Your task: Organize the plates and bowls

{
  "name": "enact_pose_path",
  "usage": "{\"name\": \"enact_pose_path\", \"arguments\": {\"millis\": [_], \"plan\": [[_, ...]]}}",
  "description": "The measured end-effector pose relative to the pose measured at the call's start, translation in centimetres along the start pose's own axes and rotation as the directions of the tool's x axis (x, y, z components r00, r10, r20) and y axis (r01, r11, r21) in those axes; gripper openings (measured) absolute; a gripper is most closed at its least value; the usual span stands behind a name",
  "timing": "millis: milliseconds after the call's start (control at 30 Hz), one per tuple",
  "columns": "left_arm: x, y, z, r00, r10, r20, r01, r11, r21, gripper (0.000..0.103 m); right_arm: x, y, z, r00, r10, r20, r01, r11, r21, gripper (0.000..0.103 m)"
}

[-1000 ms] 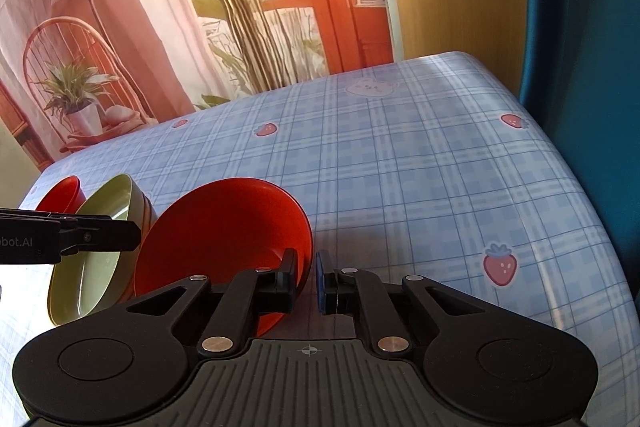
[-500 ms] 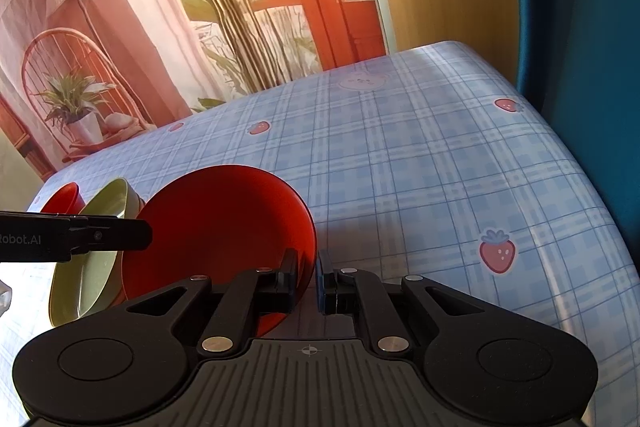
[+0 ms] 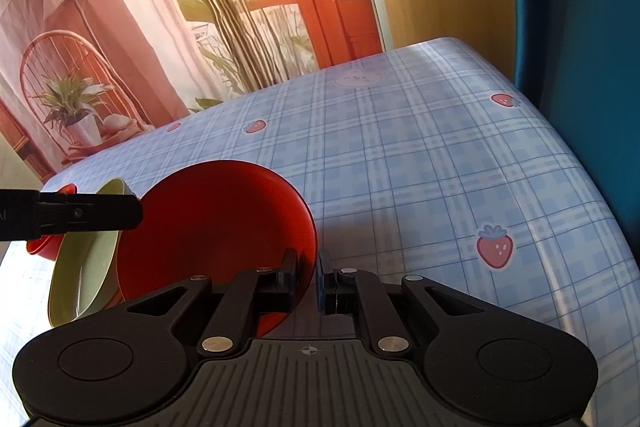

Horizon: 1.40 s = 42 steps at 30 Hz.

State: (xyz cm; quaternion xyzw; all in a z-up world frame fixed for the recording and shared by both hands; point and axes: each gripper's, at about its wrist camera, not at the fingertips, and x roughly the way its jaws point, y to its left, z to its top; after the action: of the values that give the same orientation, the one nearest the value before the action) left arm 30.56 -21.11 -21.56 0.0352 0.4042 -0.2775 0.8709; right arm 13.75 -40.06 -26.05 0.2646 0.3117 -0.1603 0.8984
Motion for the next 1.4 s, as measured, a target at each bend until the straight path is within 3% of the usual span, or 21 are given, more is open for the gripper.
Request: {"name": "enact_pose_path", "arguments": {"millis": [100, 167, 200, 333, 567, 867, 1100, 1400], "plan": [[0.7, -0.3, -0.3, 0.999, -0.005, -0.033, 0.006, 1.000, 0.024, 0.045, 0.0, 0.0, 0.0, 1.000, 0.001, 0.000, -0.001, 1.000, -0.001, 0.008], [1.3, 0.0, -0.7, 0.998, -0.021, -0.053, 0.022, 1.000, 0.015, 0.035, 0.0, 0.0, 0.0, 1.000, 0.001, 0.000, -0.001, 1.000, 0.001, 0.008], [1.5, 0.1, -0.8, 0.997, -0.031, -0.066, 0.032, 0.999, 0.006, 0.025, 0.0, 0.0, -0.1, 1.000, 0.001, -0.001, -0.001, 1.000, 0.003, 0.008], [1.8, 0.3, -1.2, 0.997, -0.017, -0.075, 0.018, 1.000, 0.020, 0.017, -0.1, 0.0, -0.1, 1.000, -0.003, 0.001, 0.003, 1.000, 0.008, 0.009], [0.2, 0.3, -0.8, 0.999, -0.030, -0.042, 0.031, 0.999, 0.017, 0.017, -1.1, 0.5, 0.3, 1.000, -0.010, 0.017, 0.010, 1.000, 0.015, 0.009], [-3.7, 2.2, -0.5, 0.999, -0.042, 0.025, 0.043, 0.999, -0.021, 0.017, -3.3, 4.2, 2.2, 0.998, -0.020, 0.053, 0.023, 0.998, -0.055, 0.009], [-6.6, 5.6, -0.7, 0.996, -0.040, 0.079, 0.047, 0.995, -0.083, 0.017, -3.8, 9.2, 3.2, 0.998, -0.012, 0.058, 0.019, 0.993, -0.120, 0.009], [-10.6, 12.6, -1.3, 0.987, -0.033, 0.157, 0.063, 0.980, -0.188, 0.017, -2.2, 16.8, 3.6, 0.999, 0.011, 0.043, -0.003, 0.983, -0.183, 0.010]]}}
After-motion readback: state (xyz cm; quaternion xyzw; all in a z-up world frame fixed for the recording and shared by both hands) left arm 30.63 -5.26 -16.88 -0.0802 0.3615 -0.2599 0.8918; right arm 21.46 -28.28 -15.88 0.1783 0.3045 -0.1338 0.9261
